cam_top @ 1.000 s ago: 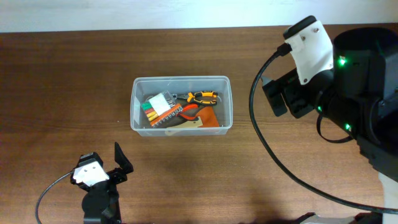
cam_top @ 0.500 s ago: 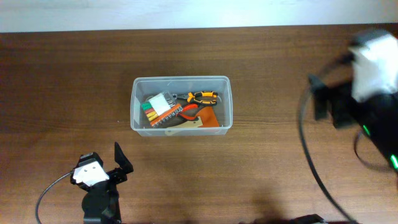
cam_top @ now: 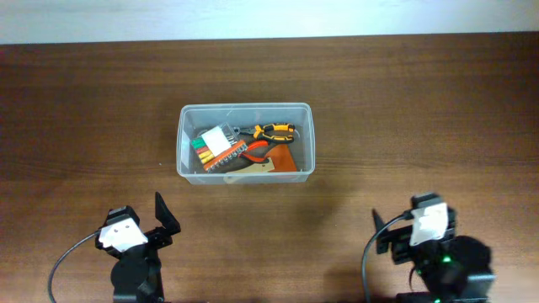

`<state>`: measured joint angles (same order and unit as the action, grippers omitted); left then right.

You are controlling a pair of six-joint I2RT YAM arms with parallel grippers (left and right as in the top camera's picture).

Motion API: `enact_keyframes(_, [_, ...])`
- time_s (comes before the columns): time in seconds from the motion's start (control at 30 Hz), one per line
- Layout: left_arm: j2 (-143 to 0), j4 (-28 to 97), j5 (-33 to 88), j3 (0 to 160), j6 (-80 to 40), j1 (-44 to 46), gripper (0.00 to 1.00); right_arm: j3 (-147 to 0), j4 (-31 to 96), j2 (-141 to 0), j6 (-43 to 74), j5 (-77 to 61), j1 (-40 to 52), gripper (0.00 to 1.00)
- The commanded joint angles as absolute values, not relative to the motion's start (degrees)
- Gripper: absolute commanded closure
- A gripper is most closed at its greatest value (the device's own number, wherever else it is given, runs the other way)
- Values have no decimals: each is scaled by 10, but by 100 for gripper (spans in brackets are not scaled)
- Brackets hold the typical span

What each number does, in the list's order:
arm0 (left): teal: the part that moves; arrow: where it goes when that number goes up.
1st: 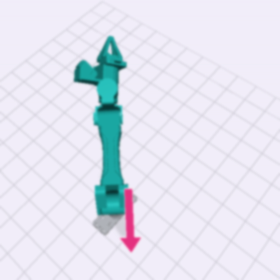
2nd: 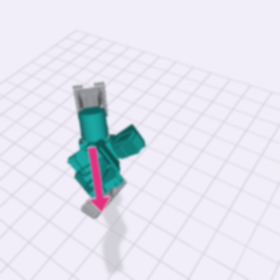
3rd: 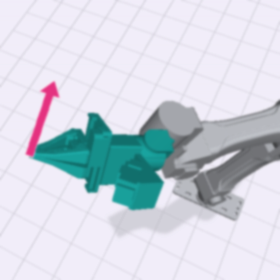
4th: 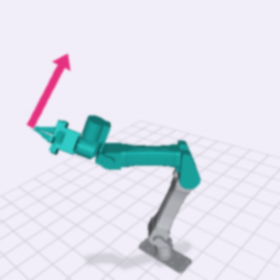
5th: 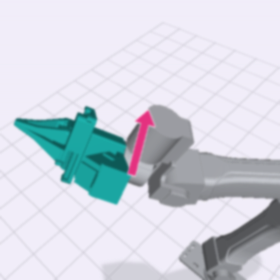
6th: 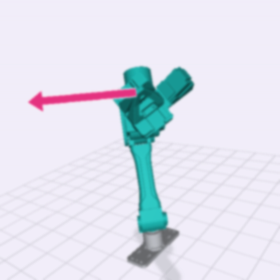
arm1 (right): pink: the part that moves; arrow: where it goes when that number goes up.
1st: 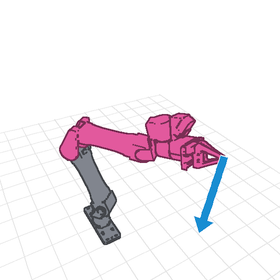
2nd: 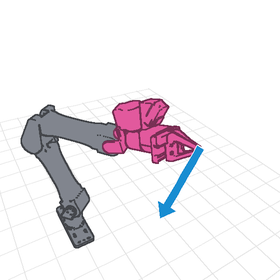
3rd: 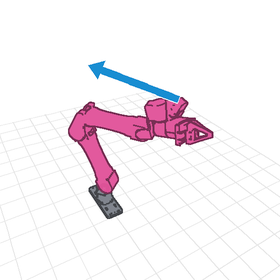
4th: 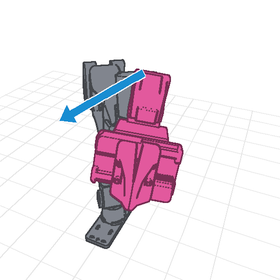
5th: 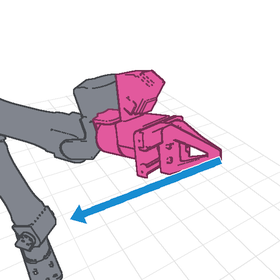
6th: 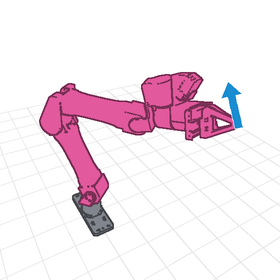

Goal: Pack container

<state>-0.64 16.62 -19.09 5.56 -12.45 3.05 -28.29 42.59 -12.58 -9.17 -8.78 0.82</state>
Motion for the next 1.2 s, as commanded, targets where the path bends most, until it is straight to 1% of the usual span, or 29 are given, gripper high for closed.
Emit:
enact_keyframes(0.0, [-5,167,-193,53,-119,33,1,-171,394,-48,-23,-110,3,1])
enact_keyframes(0.13, [-5,167,-193,53,-119,33,1,-106,392,-2,-23,-110,3,1])
enact_keyframes(0.23, [-5,167,-193,53,-119,33,1,-94,392,-2,-23,-109,4,1])
enact_keyframes(1.17, [-5,167,-193,53,-119,33,1,-94,392,-2,-23,-108,4,1])
